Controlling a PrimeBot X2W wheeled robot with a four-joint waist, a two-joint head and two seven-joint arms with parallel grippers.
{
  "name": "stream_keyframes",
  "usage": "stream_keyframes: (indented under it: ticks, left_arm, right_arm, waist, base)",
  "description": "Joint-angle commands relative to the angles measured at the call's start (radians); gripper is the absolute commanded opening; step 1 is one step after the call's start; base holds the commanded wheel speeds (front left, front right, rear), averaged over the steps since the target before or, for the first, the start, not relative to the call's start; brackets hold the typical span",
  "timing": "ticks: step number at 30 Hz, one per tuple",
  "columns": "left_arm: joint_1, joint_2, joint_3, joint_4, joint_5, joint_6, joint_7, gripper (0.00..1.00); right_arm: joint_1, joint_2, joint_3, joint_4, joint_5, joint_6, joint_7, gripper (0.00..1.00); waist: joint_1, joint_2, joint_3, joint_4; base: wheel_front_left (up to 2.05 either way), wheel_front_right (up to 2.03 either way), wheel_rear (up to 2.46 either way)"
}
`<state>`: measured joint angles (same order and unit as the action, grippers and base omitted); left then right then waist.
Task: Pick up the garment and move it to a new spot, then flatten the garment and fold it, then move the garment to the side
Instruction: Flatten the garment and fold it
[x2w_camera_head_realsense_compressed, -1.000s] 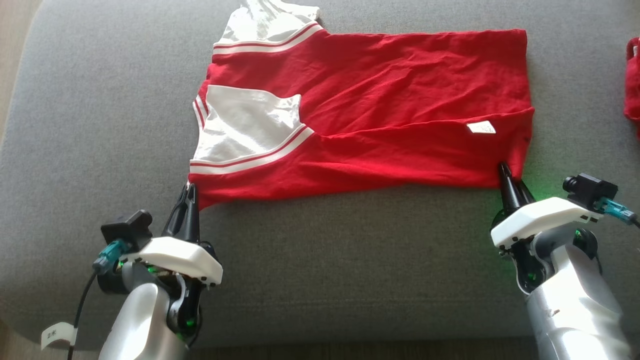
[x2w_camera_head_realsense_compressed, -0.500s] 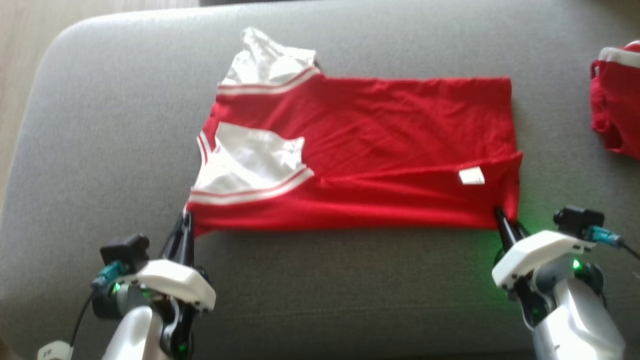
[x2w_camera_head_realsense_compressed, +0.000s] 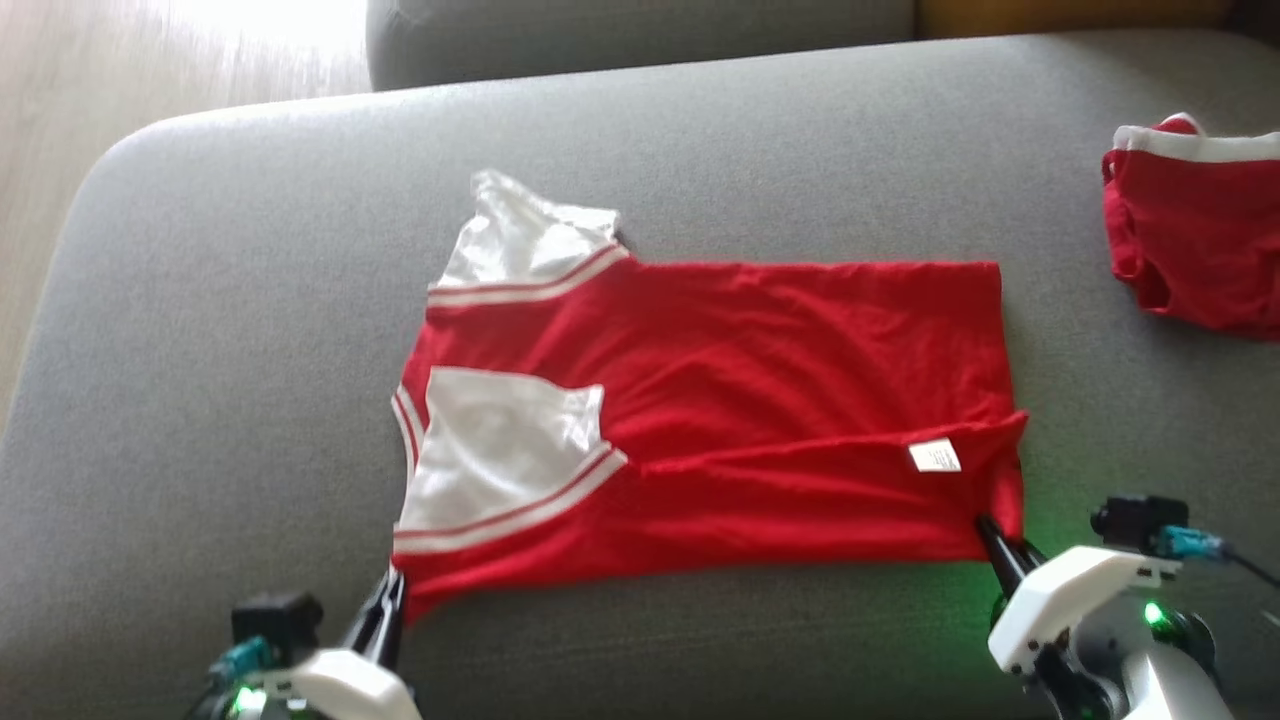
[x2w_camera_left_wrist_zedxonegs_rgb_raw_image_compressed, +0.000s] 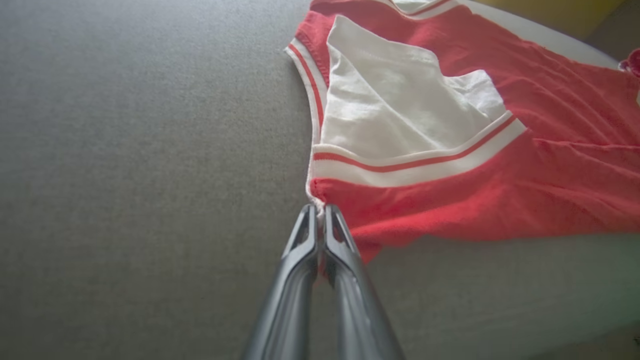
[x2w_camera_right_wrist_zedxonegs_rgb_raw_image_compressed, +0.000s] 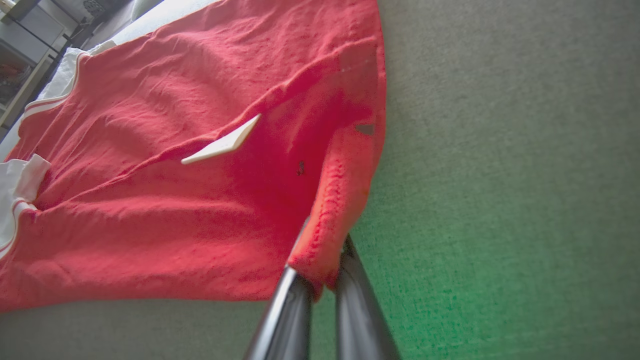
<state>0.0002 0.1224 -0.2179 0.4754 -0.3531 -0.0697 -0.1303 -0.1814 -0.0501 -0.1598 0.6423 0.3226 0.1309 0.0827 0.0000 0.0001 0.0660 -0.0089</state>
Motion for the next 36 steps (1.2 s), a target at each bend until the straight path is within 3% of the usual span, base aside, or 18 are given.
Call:
stream_keyframes:
  ticks: [1,7,8,9,10,11,12,14,22,29,36]
  left_arm:
    - [-0.004,0.03,0.027,-0.048,0.009,0.007,0.008,0.0]
    - [0.072,0.059,0.017,-0.162,0.007,0.018,0.07,0.0]
    - [0.078,0.062,0.017,-0.178,0.007,0.021,0.079,0.0]
    - [0.084,0.064,0.015,-0.192,0.006,0.022,0.089,0.0]
    - [0.089,0.065,0.012,-0.203,0.002,0.02,0.1,0.0]
    - [0.094,0.065,0.01,-0.214,-0.002,0.02,0.111,0.0]
    - [0.097,0.066,0.009,-0.224,-0.005,0.021,0.118,0.24]
    - [0.097,0.068,0.01,-0.255,-0.003,0.032,0.125,1.0]
    - [0.044,0.054,0.055,-0.351,-0.01,0.084,0.07,1.0]
    - [-0.034,0.017,0.131,-0.401,-0.028,0.121,-0.091,1.0]
    - [-0.076,-0.007,0.181,-0.424,0.0,0.149,-0.129,1.0]
  right_arm:
    - [0.001,0.0,0.02,-0.05,0.006,0.0,0.01,0.0]
    - [0.068,0.0,0.005,-0.156,0.006,0.0,0.068,0.0]
    - [0.074,0.0,-0.005,-0.173,0.005,0.0,0.07,0.04]
    - [0.078,0.0,-0.015,-0.189,0.001,0.0,0.069,0.79]
    - [0.08,0.0,-0.023,-0.202,0.001,0.0,0.071,1.0]
    - [0.081,0.0,-0.028,-0.214,0.002,0.0,0.075,1.0]
    - [0.081,0.0,-0.033,-0.227,0.003,0.0,0.077,1.0]
    - [0.077,0.0,-0.051,-0.257,0.01,0.0,0.083,1.0]
    - [0.034,0.0,-0.028,-0.374,-0.005,0.0,0.03,1.0]
    - [0.006,0.0,0.062,-0.49,-0.056,0.0,-0.087,1.0]
    - [-0.018,0.0,0.078,-0.521,-0.104,0.0,-0.223,1.0]
  waist:
    - [0.0,-0.0001,-0.004,-0.003]
    - [0.0,-0.0001,-0.007,0.001]
    - [0.0,-0.0001,-0.006,0.002]
    - [0.0,-0.0001,-0.005,0.003]
    - [0.0,-0.0001,-0.003,0.005]
    - [0.0,-0.0001,-0.002,0.006]
    - [0.0,-0.0001,-0.001,0.006]
    - [0.0,-0.0001,0.002,0.006]
    - [0.0,-0.0001,0.022,0.005]
    - [0.0,-0.0001,0.027,-0.001]
    - [0.0,-0.0001,0.032,-0.002]
  base:
    - [0.0,0.0,0.0]
    - [0.0,0.0,0.0]
    - [0.0,0.0,0.0]
    - [0.0,0.0,0.0]
    - [0.0,0.0,0.0]
    - [0.0,0.0,0.0]
    - [0.0,0.0,0.0]
    - [0.0,0.0,0.0]
    - [0.0,0.0,0.0]
    - [0.0,0.0,0.0]
    - [0.0,0.0,0.0]
